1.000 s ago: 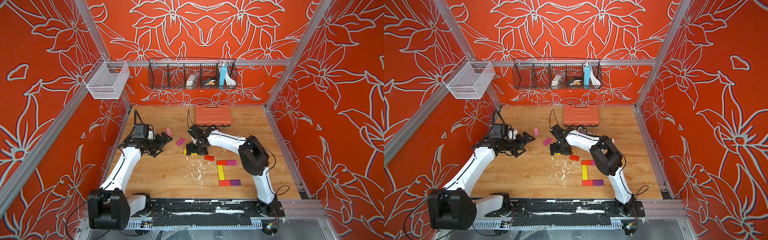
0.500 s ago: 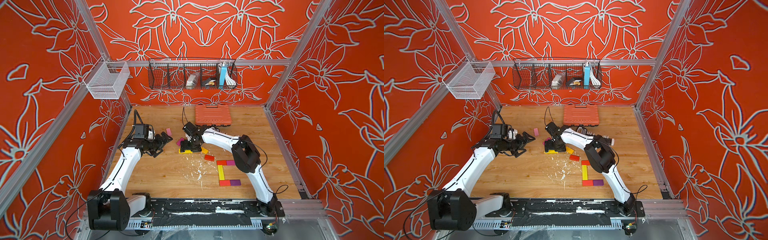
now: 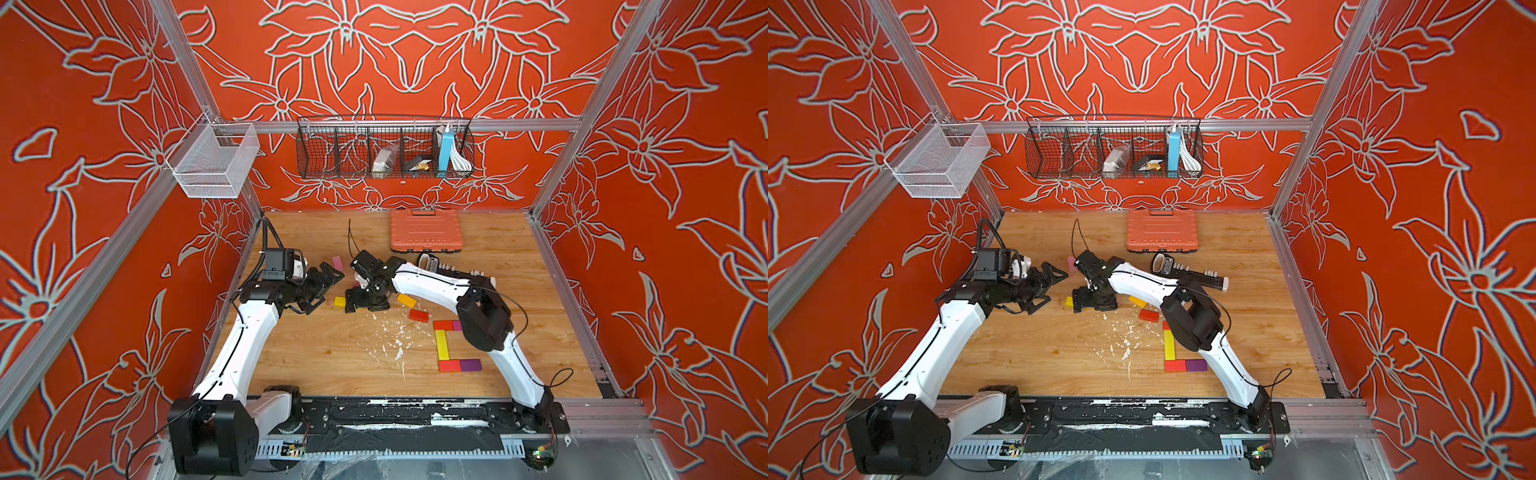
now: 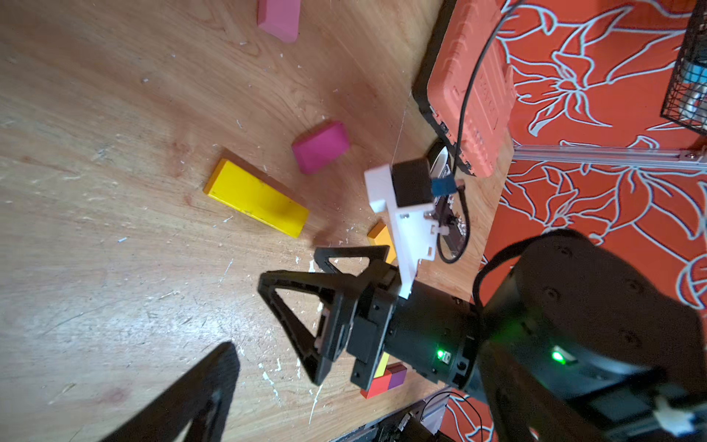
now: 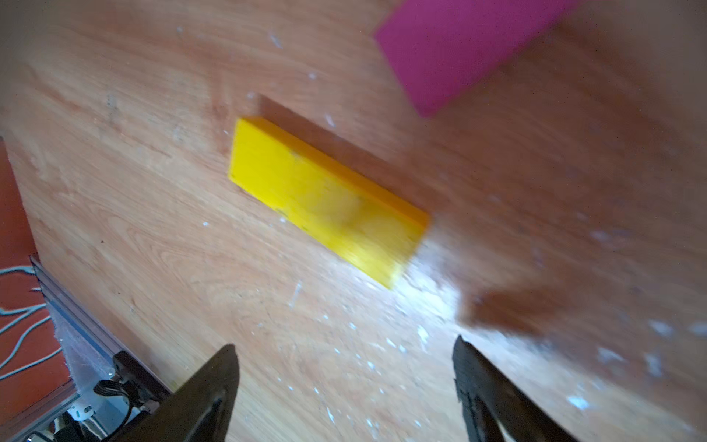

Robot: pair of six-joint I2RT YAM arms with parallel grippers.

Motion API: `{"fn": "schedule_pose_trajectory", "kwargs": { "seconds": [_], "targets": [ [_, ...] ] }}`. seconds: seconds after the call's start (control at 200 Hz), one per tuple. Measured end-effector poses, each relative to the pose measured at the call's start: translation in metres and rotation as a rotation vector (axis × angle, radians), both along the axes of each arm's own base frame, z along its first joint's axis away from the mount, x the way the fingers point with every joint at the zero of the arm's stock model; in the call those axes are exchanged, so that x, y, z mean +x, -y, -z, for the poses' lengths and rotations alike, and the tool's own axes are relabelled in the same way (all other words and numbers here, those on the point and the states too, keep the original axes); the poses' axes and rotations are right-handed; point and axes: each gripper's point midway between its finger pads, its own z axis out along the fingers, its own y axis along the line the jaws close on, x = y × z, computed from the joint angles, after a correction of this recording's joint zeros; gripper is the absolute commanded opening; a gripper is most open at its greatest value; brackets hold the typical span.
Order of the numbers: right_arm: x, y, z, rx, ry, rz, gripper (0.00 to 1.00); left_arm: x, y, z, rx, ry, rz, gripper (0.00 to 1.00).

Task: Assemble the letter c with building blocks
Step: Move the building block to the center of the board.

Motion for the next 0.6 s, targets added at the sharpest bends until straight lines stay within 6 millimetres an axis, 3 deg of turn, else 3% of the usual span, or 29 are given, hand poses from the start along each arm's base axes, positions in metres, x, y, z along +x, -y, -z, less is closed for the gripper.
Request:
{"fn": "schedule_pose_trajectory", "kwargs": {
  "seconds": [0.24, 0.38, 0.601],
  "targets": [
    [0.019, 0.079, -0.037, -0.016, 0.08, 0.093, 0.9, -0.003, 0.001, -0.002, -0.002, 0.0, 0.001, 0.99],
    [0.033, 0.117, -0.037, -0.084, 0.139, 0.1, 0.9, -0.004, 0.003, -0.001, -0.014, -0.003, 0.01, 0.99],
    [0.033, 0.139, -0.026, -0.199, 0.192, -0.038, 0.88, -0.007, 0.005, 0.004, -0.027, -0.017, 0.023, 0.99]
  ]
}}
